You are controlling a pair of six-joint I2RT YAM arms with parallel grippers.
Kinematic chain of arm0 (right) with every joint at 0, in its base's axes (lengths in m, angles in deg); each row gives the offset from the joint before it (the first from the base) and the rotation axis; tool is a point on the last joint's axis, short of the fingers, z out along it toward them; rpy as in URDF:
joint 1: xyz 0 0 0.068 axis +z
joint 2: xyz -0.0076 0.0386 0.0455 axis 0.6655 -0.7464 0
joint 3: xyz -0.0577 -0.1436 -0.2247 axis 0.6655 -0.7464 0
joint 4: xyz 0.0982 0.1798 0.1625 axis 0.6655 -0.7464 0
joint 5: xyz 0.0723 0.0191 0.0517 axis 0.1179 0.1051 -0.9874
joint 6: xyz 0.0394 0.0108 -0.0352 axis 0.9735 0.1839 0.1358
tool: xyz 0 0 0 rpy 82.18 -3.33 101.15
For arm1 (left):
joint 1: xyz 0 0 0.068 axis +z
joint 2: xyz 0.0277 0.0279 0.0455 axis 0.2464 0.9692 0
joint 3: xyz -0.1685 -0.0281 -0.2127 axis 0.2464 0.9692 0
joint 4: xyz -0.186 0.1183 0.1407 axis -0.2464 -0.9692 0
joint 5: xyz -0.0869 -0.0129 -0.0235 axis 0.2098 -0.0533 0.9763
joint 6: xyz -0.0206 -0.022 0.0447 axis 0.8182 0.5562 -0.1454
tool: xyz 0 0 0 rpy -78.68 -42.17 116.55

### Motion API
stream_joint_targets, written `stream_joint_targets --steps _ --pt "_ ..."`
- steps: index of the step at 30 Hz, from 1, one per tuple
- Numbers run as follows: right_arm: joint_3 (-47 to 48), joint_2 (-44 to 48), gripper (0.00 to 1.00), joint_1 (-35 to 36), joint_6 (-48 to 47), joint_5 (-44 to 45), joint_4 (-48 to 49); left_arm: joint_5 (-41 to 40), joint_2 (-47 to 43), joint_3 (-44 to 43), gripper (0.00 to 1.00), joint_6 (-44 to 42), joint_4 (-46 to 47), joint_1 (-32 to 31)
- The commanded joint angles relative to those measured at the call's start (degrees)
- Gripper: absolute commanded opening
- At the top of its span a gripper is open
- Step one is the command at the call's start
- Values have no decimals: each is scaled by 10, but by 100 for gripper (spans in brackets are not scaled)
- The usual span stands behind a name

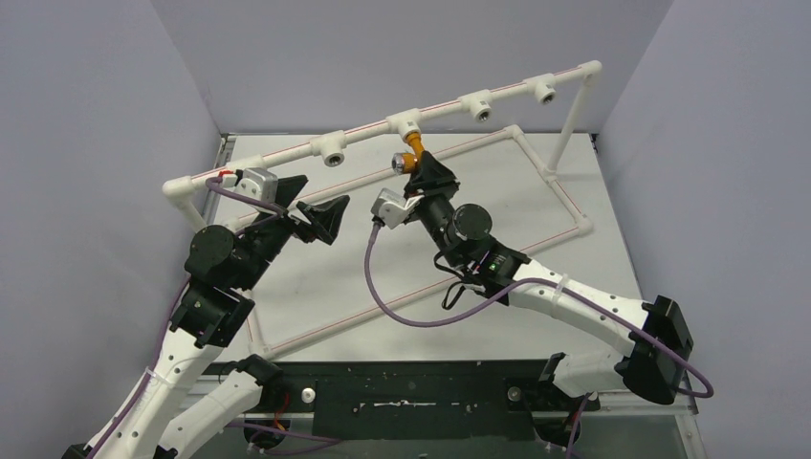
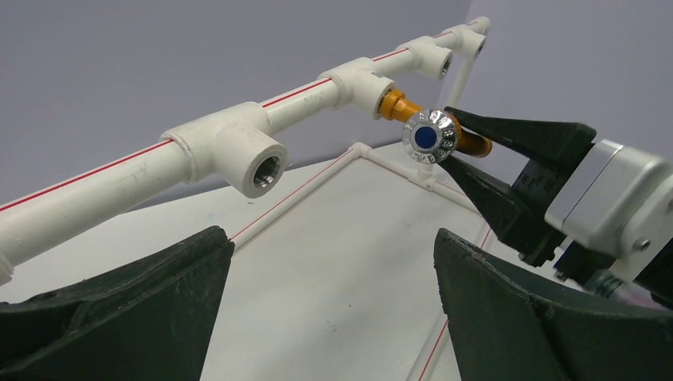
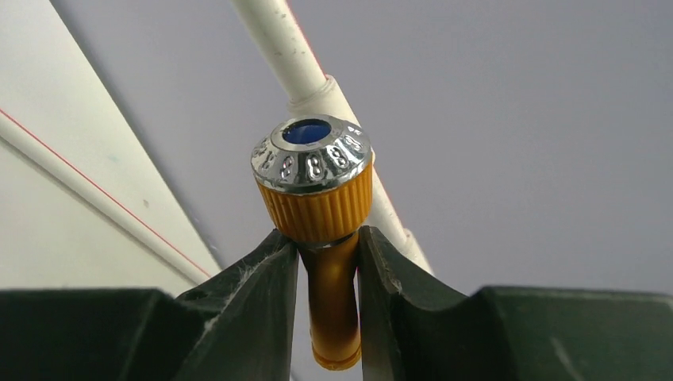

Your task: Install the water faucets

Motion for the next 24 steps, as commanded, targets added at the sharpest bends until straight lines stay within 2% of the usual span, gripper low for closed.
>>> stream_joint_targets --steps 1,6,13,17,24 --pt "33 -5 0 -6 277 10 87 1 -6 -21 97 -3 19 -3" --pt "47 -3 0 -16 522 55 97 0 -7 -21 97 -3 19 -3" --pt "18 -1 0 -30 839 123 105 0 -7 -22 97 -2 18 -3" --pt "7 2 0 -46 1047 135 73 0 -9 -21 97 -2 18 -3" --pt "-38 12 0 -60 1299 128 75 3 -13 -21 97 -1 19 -4"
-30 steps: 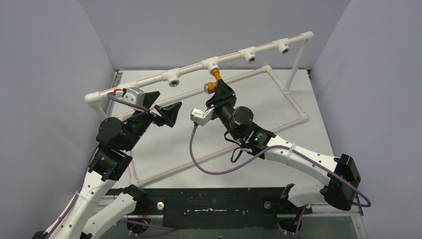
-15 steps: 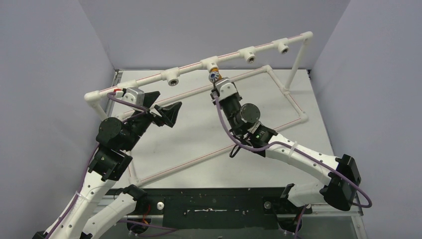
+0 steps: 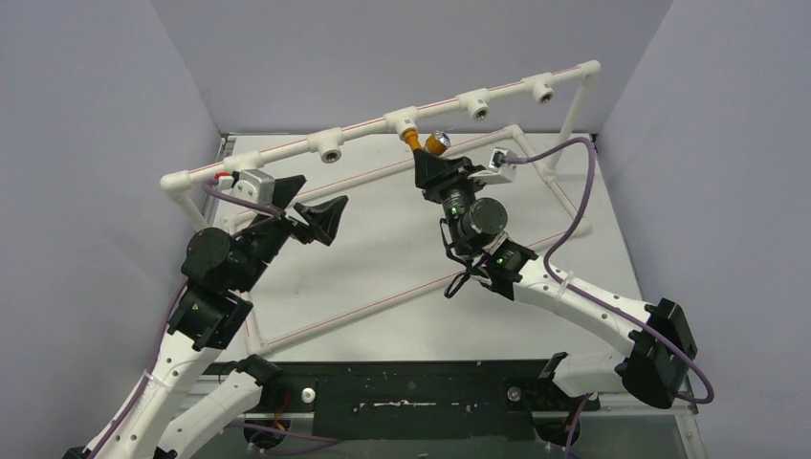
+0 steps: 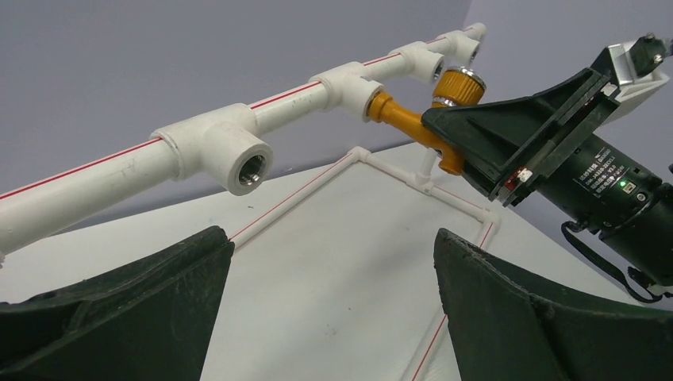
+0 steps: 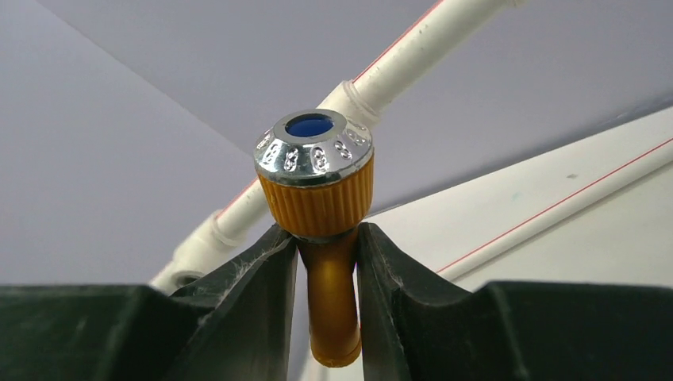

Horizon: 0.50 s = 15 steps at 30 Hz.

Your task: Install the water faucets

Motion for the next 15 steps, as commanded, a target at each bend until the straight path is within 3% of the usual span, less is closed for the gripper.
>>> stream_joint_targets --steps 1,8,15 --pt "-38 10 0 -14 264 9 15 2 -6 -20 97 -1 20 -4" --pt "-32 4 0 -20 469 -26 -58 0 -7 -21 97 -2 19 -4" --pt "-7 7 0 -20 519 -42 -112 -1 -5 -20 97 -2 18 -4"
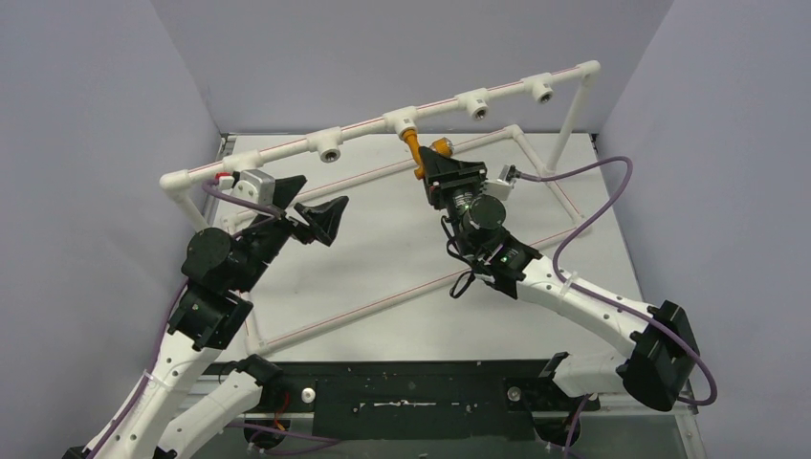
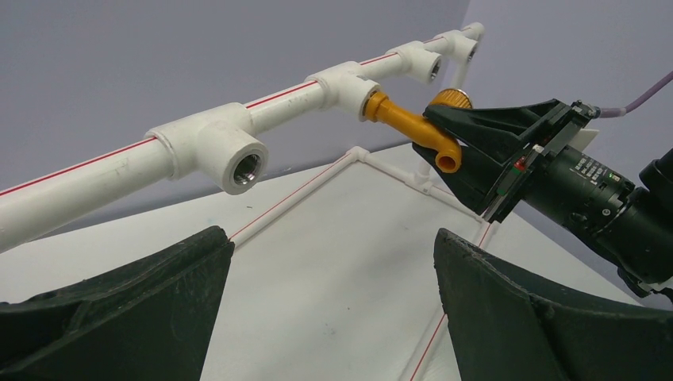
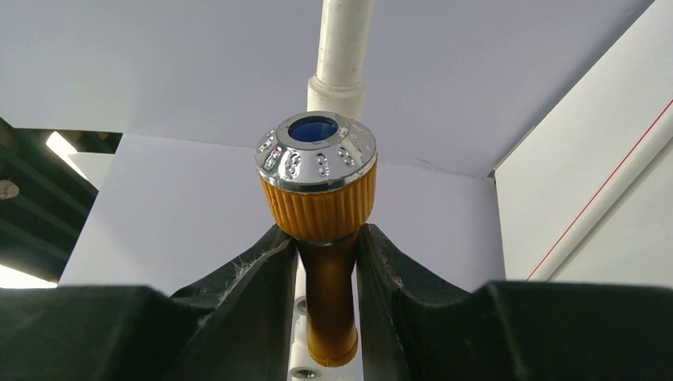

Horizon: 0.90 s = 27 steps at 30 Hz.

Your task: Install the water faucets

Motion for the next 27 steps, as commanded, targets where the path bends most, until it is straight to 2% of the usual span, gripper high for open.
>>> stream_joint_targets --steps 1,7,10,11,12,13,14,16,20,24,27 --pt "18 0 0 0 58 -28 -65 0 -3 -20 97 -2 18 -2" --pt "12 15 0 -1 36 -21 -72 -3 0 -21 97 -3 17 -2" --pt "7 18 19 0 22 -25 -68 -2 1 -21 97 -3 17 -2" --pt "4 20 27 -1 16 -27 -64 -3 1 -21 97 -3 17 -2" --pt "-1 23 39 -2 9 -30 -57 -4 1 -22 97 -4 17 -2" --pt "-5 27 55 -1 -3 -33 -46 -4 2 -21 97 -4 17 -2" --pt "-11 33 64 -2 -17 -38 -35 -4 2 -21 97 -4 17 -2" --pt "-25 48 76 -3 -52 -44 -20 -3 2 -20 97 -4 17 -2" --pt "-31 83 85 -8 -110 -45 -43 -2 2 -21 97 -3 17 -3" --pt "-38 126 86 -9 -168 -30 -64 -1 1 -21 97 -3 17 -4" --pt "-38 151 86 -9 -248 -37 -60 0 1 -21 97 -2 18 -4"
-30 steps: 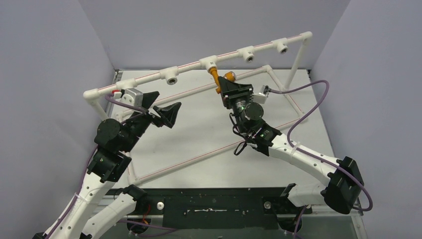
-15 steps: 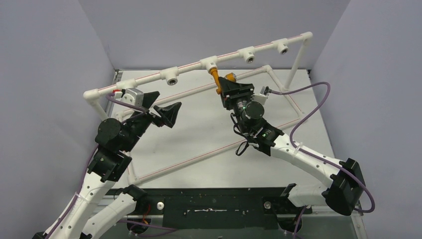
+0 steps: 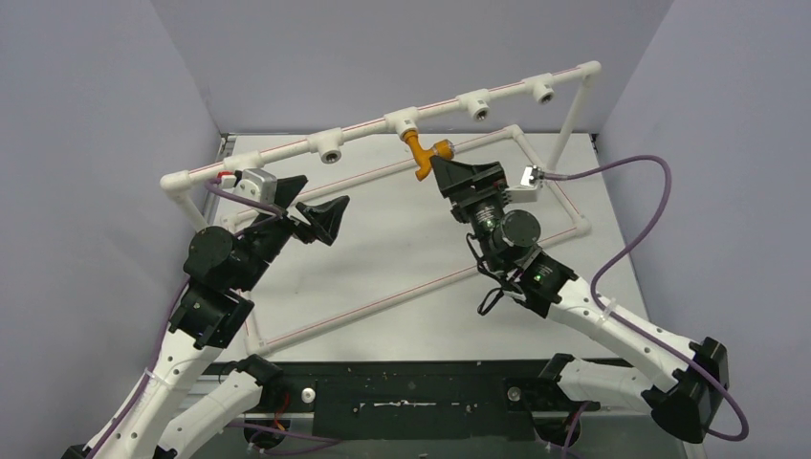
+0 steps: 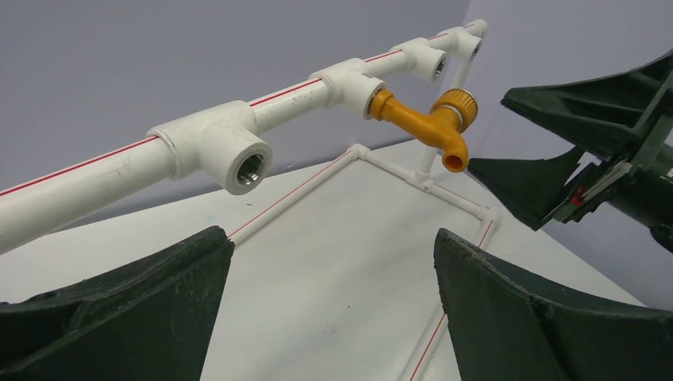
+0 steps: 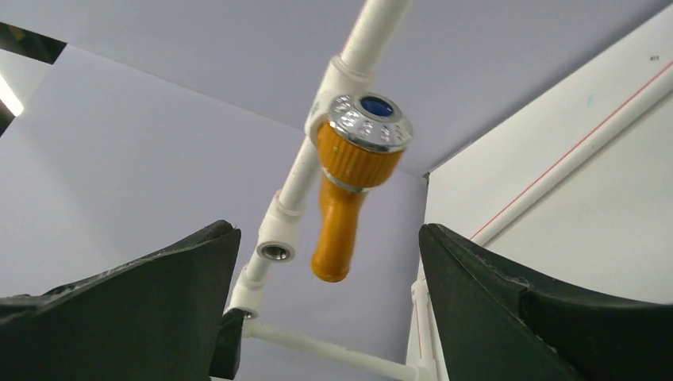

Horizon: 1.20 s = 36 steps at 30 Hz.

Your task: Install the water faucets

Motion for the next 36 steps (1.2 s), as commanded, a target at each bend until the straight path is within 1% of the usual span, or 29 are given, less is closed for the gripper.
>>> stream_joint_targets --steps 1,5,8,12,19,20,24,27,32,36 --pt "4 51 86 -5 -149 1 19 2 -2 -21 97 -2 18 -3" --pt "7 74 86 -6 -261 -6 15 2 -3 -20 97 -2 19 -4" --pt "23 79 86 -7 -344 -14 -5 2 -2 -21 97 -1 19 -4" --pt "39 79 88 -8 -475 -52 -13 1 -4 -21 97 -3 18 -5" --pt "64 83 89 -10 -747 -146 -26 2 -6 -21 97 -3 18 -7" --pt "69 83 90 -10 -790 -169 -36 2 -6 -21 97 -3 18 -7" --pt "112 71 90 -10 -953 -226 -123 2 -6 -22 97 -3 18 -8" --pt "103 72 92 -9 -1088 -260 -142 1 -6 -21 97 -3 17 -8" --pt "97 56 93 -2 -1268 -248 -168 1 -5 -22 97 -3 18 -8" --pt "87 41 95 5 -1365 -202 -133 1 -4 -21 97 -3 17 -8"
